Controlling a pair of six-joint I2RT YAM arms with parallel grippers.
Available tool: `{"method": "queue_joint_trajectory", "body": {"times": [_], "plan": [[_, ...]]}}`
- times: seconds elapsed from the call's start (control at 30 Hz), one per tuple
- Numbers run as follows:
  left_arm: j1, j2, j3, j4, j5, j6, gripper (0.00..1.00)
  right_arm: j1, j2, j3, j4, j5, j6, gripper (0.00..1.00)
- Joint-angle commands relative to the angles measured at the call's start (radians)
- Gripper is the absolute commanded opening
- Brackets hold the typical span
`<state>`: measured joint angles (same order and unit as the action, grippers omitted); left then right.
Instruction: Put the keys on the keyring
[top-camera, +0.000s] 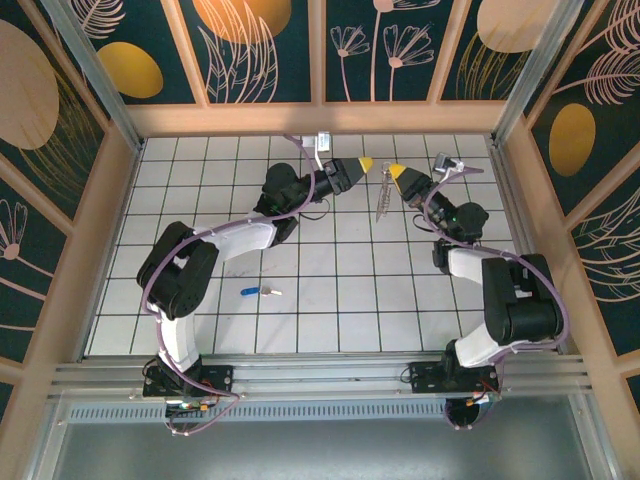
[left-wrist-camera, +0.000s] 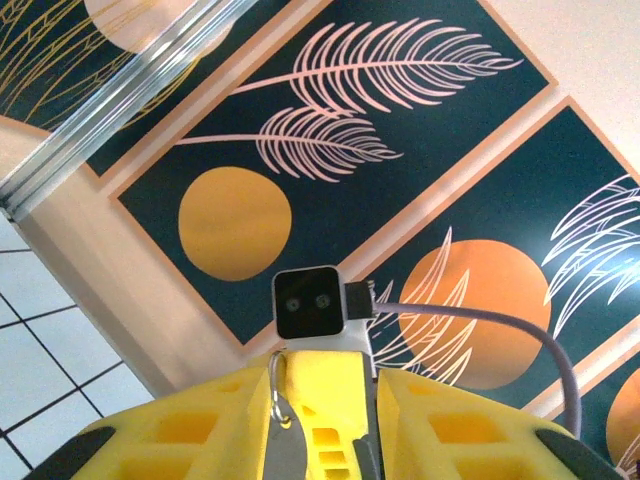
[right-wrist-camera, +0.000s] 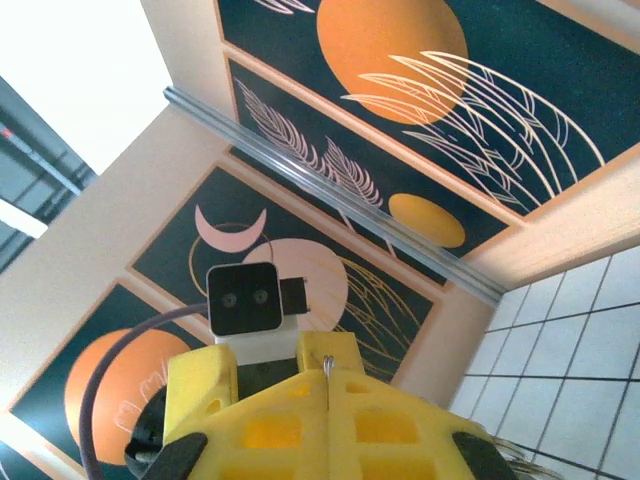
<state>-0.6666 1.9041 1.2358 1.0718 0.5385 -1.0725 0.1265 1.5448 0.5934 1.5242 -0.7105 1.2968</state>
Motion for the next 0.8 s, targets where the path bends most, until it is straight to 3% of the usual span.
{"method": "queue_joint_trajectory", "body": {"times": [0.0, 0.77], "plan": [[-0.011, 0.015, 0.005, 0.077, -0.023, -0.028, 0.34, 0.021, 0.014, 0.038, 0.185, 0.049, 0.049, 0.0], [-0.013, 0.019, 0.001, 0.117, -0.039, -0.051, 0.33, 0.082, 0.034, 0.092, 0.179, 0.103, 0.048, 0.0]]}}
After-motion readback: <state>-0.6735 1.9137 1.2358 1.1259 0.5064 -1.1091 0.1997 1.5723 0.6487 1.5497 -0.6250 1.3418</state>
